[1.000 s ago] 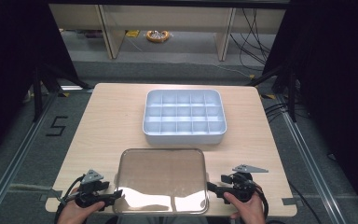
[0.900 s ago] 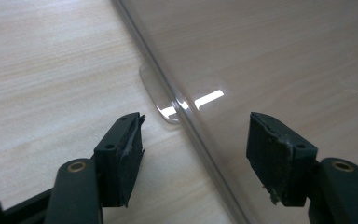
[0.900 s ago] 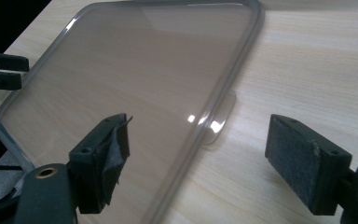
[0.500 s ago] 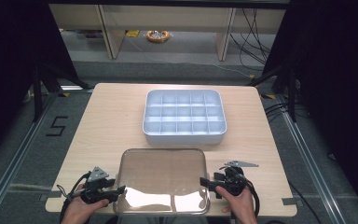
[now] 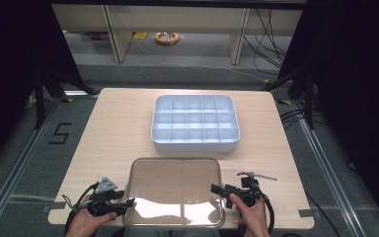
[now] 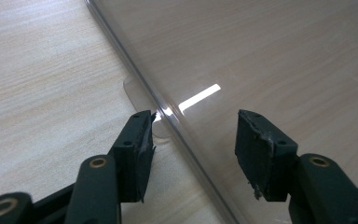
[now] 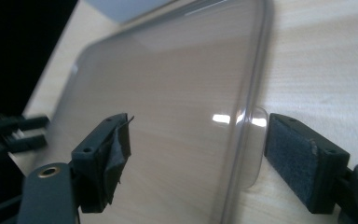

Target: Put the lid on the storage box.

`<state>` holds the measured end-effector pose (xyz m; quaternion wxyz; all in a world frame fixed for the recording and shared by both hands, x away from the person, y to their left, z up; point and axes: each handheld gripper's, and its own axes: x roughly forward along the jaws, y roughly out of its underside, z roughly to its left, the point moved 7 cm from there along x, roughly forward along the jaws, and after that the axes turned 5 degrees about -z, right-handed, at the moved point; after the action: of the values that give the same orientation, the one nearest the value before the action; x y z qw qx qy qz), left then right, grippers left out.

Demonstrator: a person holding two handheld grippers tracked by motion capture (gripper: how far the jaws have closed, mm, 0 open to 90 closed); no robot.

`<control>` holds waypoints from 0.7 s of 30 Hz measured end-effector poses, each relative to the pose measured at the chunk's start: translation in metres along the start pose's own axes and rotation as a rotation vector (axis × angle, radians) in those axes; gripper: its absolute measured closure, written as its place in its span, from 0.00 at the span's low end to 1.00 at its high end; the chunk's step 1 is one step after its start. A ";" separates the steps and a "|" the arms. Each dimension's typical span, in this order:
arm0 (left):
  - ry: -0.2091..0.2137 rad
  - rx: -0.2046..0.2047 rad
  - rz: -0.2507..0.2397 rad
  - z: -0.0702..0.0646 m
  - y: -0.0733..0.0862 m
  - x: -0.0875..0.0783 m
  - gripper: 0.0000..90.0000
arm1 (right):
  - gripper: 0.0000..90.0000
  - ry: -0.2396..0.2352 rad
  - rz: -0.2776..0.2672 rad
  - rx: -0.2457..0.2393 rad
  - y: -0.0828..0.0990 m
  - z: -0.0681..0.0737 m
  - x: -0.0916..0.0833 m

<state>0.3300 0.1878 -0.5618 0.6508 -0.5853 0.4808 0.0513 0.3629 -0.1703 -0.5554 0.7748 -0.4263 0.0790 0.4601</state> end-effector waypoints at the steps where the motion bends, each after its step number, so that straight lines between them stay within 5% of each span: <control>1: -0.003 -0.005 -0.011 0.000 0.000 0.001 0.51 | 0.30 -0.005 -0.003 0.007 0.001 0.000 -0.001; 4: -0.005 -0.002 -0.005 0.000 0.000 0.000 0.50 | 0.31 -0.007 -0.006 0.037 0.002 0.000 -0.003; 5: -0.005 -0.003 -0.007 0.000 0.000 0.000 0.50 | 0.32 -0.015 -0.020 0.015 0.002 -0.002 -0.002; 7: 0.000 -0.017 -0.010 0.001 0.000 0.000 0.50 | 0.36 -0.033 0.018 0.136 0.008 0.005 -0.008; 8: 0.011 -0.016 -0.009 0.001 0.000 0.000 0.50 | 0.44 -0.054 0.011 0.135 0.008 0.003 -0.008; 9: 0.013 -0.027 -0.017 0.001 0.000 0.000 0.49 | 0.51 -0.094 0.012 0.225 0.011 0.007 -0.009; 10: 0.014 -0.032 -0.020 0.001 0.000 0.000 0.50 | 0.53 -0.126 0.002 0.224 0.012 0.008 -0.008; 12: 0.011 -0.051 -0.029 0.000 -0.001 0.001 0.50 | 0.54 -0.098 0.023 0.160 0.013 0.013 -0.009; 13: 0.024 -0.051 -0.027 0.000 -0.001 0.000 0.50 | 0.61 -0.071 0.003 0.029 0.010 0.009 -0.007; 21: 0.059 -0.077 -0.036 -0.003 -0.001 0.001 0.43 | 0.72 -0.134 -0.016 -0.059 0.007 0.019 -0.016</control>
<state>0.3294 0.1844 -0.5615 0.6142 -0.6196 0.4870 0.0408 0.3429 -0.1645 -0.5395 0.7689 -0.4180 0.0102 0.4836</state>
